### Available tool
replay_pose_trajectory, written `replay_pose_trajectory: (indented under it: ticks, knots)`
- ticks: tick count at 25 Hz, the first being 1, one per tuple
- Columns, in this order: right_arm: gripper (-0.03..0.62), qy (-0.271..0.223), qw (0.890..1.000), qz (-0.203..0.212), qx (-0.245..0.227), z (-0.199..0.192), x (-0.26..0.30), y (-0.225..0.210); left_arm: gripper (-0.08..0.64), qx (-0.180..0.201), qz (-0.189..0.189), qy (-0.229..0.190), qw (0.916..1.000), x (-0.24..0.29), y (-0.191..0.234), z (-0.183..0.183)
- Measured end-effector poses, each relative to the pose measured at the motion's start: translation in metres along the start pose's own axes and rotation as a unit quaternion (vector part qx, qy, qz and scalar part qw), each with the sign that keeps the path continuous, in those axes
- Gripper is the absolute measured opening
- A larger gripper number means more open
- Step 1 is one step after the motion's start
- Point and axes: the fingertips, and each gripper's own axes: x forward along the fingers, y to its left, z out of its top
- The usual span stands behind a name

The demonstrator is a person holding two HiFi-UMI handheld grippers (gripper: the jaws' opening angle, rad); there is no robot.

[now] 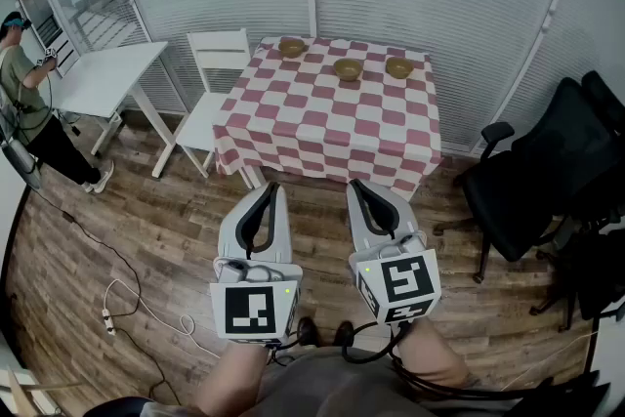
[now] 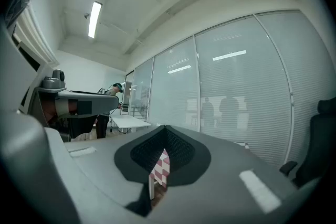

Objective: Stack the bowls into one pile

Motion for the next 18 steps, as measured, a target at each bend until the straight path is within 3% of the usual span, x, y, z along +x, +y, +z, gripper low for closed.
replay_pose_trajectory:
  ticks: [11,18]
  knots:
    - [0.026,0.006,1.000,0.012,0.003,-0.014,0.003,-0.029,0.000,-0.002,0.012,0.013,0.9998,0.020,-0.021,-0.015]
    - [0.028,0.013,1.000,0.015,0.023,-0.025,0.036,-0.044,0.000,-0.009,0.017,0.031,0.9993,0.049,-0.007,-0.035]
